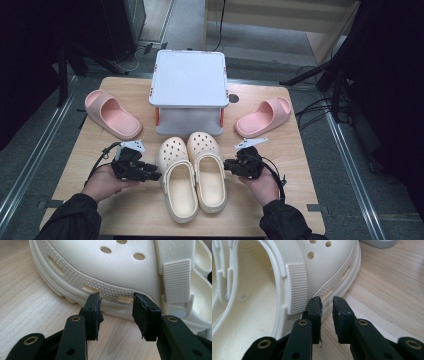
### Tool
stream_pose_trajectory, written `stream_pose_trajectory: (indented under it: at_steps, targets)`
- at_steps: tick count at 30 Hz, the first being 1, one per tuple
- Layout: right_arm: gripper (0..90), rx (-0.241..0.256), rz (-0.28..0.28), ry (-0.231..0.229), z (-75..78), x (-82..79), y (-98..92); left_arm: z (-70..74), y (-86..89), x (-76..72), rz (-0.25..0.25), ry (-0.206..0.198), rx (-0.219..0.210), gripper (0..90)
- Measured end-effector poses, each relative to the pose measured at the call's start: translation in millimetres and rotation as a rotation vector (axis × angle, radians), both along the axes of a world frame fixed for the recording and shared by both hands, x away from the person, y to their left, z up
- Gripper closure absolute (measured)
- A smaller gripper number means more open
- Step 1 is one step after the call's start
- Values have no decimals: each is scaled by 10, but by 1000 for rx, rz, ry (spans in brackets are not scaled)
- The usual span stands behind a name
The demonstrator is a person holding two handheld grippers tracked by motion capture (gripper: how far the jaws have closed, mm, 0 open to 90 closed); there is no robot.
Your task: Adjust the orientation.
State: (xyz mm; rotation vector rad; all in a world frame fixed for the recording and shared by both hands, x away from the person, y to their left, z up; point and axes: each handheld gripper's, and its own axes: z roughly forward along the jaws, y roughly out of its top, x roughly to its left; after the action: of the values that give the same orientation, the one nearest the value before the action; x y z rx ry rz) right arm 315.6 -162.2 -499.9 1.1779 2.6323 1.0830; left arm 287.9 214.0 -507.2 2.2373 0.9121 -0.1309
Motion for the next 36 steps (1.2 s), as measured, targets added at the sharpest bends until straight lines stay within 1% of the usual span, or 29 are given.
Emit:
stream_pose_trajectory:
  at_steps: [1, 2, 3, 5, 7, 8, 9, 12, 13, 16, 17, 20, 21, 22, 25, 26, 29, 31, 33, 34, 36]
  targets:
    - [752, 2, 0, -3, 3, 0, -8, 11, 5, 1, 7, -11, 12, 575]
    - [749, 8, -4, -11, 15, -5, -13, 37, 19, 10, 26, -31, 32, 593]
    - [747, 18, -5, -29, 37, -14, -25, 64, 40, 26, 47, -42, 33, 603]
    - [735, 53, -23, -57, 101, -32, -60, 122, 88, 53, 84, -52, 6, 631]
    - [724, 96, -48, -64, 166, -63, -89, 182, 124, 81, 108, -68, 4, 667]
    - [719, 119, -57, -65, 201, -91, -99, 198, 128, 89, 117, -68, 2, 674]
    - [712, 126, -63, -66, 222, -113, -100, 217, 130, 103, 129, -66, 5, 683]
    - [672, 148, -54, -88, 299, -215, -71, 274, 132, 142, 138, -80, 15, 721]
    - [654, 154, -45, -106, 332, -265, -50, 295, 135, 153, 135, -85, 17, 729]
    - [629, 158, -11, -157, 404, -387, 7, 343, 140, 178, 139, -95, 4, 746]
    - [620, 159, -5, -161, 416, -411, 20, 355, 140, 186, 145, -98, 0, 752]
    - [608, 161, 4, -170, 460, -499, 70, 382, 138, 211, 135, -107, -7, 762]
    - [607, 161, 3, -176, 469, -516, 80, 388, 139, 217, 131, -126, -7, 767]
    - [594, 166, 5, -173, 479, -537, 97, 393, 143, 227, 129, -142, -14, 772]
    - [575, 174, 23, -161, 489, -605, 159, 416, 148, 258, 132, -142, -28, 787]
    - [574, 169, 33, -156, 482, -635, 198, 423, 145, 263, 131, -142, -27, 787]
    - [575, 151, 64, -148, 460, -690, 279, 447, 133, 284, 134, -123, -56, 788]
    - [566, 142, 77, -147, 440, -727, 323, 470, 105, 294, 132, -126, -48, 789]
    - [546, 140, 85, -139, 415, -752, 355, 495, 84, 302, 131, -119, -57, 789]
    - [535, 140, 86, -130, 404, -763, 370, 508, 76, 312, 127, -119, -52, 789]
    - [521, 142, 89, -129, 384, -776, 399, 535, 62, 337, 130, -120, -50, 785]
